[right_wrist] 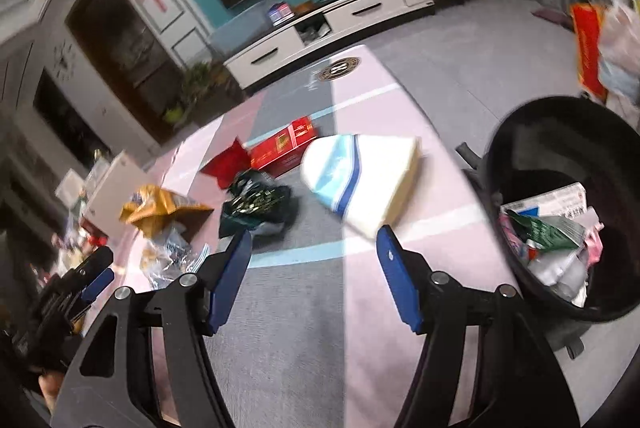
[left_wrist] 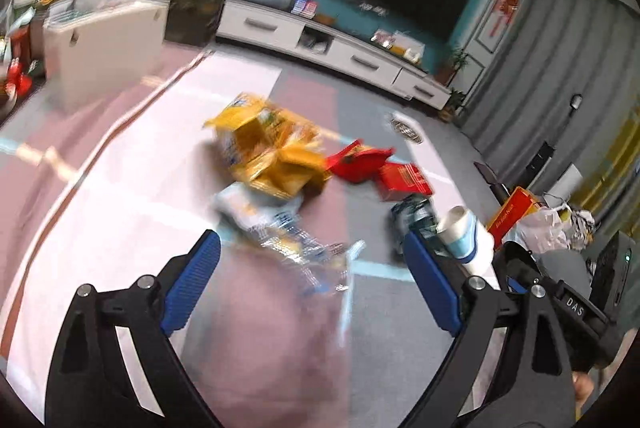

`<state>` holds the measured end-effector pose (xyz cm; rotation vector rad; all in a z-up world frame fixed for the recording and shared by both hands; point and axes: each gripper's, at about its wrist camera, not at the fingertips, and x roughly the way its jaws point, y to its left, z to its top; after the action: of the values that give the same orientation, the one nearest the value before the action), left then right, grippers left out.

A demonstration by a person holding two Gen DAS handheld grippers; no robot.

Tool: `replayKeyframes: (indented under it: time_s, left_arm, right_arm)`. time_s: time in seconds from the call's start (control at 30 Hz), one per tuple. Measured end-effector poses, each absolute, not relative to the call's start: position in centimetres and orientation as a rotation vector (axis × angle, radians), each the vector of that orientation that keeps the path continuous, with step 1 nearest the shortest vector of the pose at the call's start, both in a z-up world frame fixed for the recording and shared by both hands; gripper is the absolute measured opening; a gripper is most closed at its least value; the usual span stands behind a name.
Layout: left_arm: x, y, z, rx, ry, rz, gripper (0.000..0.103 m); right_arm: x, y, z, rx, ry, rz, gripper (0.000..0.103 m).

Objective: Collect trash
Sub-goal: 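Move both open tools back over the remaining trash on the table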

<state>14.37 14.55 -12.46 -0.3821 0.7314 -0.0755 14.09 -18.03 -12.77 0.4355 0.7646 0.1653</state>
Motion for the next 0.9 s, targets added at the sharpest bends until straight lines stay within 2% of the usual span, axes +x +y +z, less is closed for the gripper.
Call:
replayKeyframes:
  time_s: [0.37,0.9]
  left_arm:
    - [15.9,14.5,-16.5,-0.423,0.829,-0.062,0.093]
    - [17.4,13.4,-17.3,-0.359,0.878,-0.045,0.091]
  right_arm:
    - [17.2,-13.2,-14.1,0.445,0.805,0.223,0.066]
    - [21.8,-9.2,-14.7,0.346,0.827,0.212,0.066]
